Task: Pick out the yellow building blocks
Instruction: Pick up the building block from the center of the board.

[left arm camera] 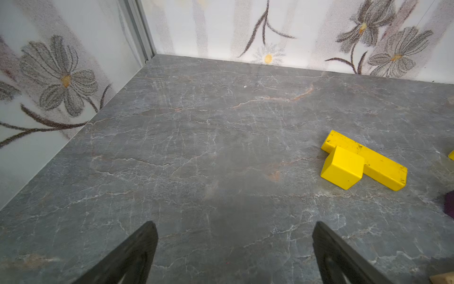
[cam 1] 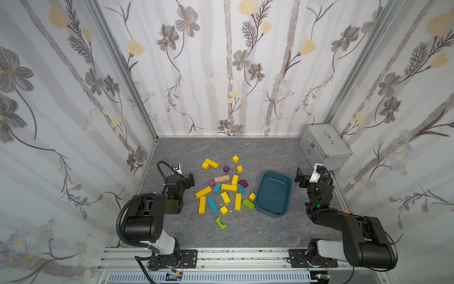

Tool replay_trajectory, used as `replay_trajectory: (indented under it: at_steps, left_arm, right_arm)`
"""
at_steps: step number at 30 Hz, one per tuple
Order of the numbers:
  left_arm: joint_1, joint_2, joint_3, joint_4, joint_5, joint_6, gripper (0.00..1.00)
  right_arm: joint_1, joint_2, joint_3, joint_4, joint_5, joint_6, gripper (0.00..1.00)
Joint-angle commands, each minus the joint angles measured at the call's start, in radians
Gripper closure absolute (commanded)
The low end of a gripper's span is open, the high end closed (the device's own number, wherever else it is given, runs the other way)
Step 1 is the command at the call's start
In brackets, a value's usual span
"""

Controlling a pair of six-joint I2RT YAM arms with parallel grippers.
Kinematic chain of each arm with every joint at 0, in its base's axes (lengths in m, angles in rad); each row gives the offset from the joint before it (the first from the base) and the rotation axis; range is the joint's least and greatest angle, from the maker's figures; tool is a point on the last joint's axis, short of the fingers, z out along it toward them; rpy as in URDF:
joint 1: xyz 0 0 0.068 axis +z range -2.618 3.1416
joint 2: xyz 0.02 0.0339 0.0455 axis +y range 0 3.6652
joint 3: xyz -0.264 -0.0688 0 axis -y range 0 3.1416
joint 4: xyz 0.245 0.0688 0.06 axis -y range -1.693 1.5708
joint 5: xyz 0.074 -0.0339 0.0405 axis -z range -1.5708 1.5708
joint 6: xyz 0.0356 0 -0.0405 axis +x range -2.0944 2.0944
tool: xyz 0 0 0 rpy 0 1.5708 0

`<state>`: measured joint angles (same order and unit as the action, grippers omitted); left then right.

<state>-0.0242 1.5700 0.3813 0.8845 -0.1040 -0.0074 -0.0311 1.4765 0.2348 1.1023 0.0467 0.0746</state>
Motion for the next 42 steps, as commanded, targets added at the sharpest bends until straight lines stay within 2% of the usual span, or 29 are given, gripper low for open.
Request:
replay_trajectory:
  at_steps: [1,36,40,42]
  left_arm:
    - [0.001,0.001,0.005,0.043,-0.007,-0.003,0.0]
    - [0.006,-0.013,-0.009,0.062,-0.005,-0.006,0.02]
    - [0.002,-0.125,-0.067,0.071,-0.025,-0.012,0.01]
    - [-0.013,-0.207,-0.068,0.003,-0.086,-0.013,0.02]
  right_arm:
    - [0.0,0.002,0.007,0.056,-0.008,-0.008,0.0]
    - [-0.021,-0.003,0.006,0.058,-0.041,0.005,0.0]
    - [-0.021,-0.084,0.131,-0.229,0.018,0.035,0.03]
    - [-0.02,-0.102,0.204,-0.371,0.036,0.06,0.05]
